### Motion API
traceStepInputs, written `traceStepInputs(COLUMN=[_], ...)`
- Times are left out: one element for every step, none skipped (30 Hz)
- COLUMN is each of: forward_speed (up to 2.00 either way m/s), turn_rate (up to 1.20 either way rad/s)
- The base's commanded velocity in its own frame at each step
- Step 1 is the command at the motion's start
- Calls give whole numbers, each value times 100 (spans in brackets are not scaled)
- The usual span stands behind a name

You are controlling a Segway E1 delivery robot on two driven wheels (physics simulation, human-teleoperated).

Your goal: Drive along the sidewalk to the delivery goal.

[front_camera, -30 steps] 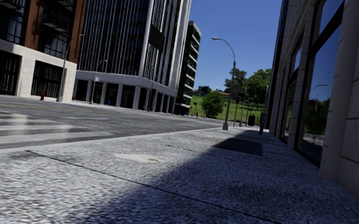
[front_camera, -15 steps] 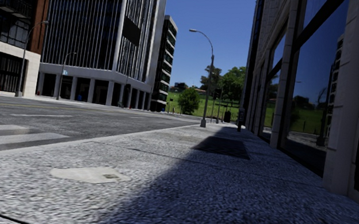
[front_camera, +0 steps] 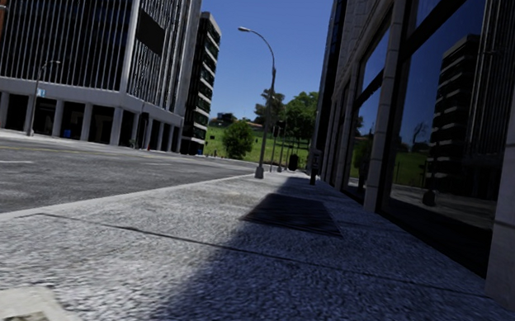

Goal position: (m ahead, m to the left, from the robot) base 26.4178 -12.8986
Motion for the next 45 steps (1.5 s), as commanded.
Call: traceStepInputs(forward_speed=[200,200,200,200,200,200,200,200,200,200,200,200,200,200,200,200,200,200,200,200,200,200,200,200,200,200,200,200,200,200,200,200,200,200,200,200,200,200,200,200,200,200,200,200,200], turn_rate=[-36,-36,-36,-36,-36,-36,-36,-36,-36,-36,-36,-36,-36,-36,-36,-36,-36,-36,-36,-22,-1,-1,0,0,0,0,0,0,0,0,0,0,0,0,0,0,0,0,0,0,0,0,0,0,0])
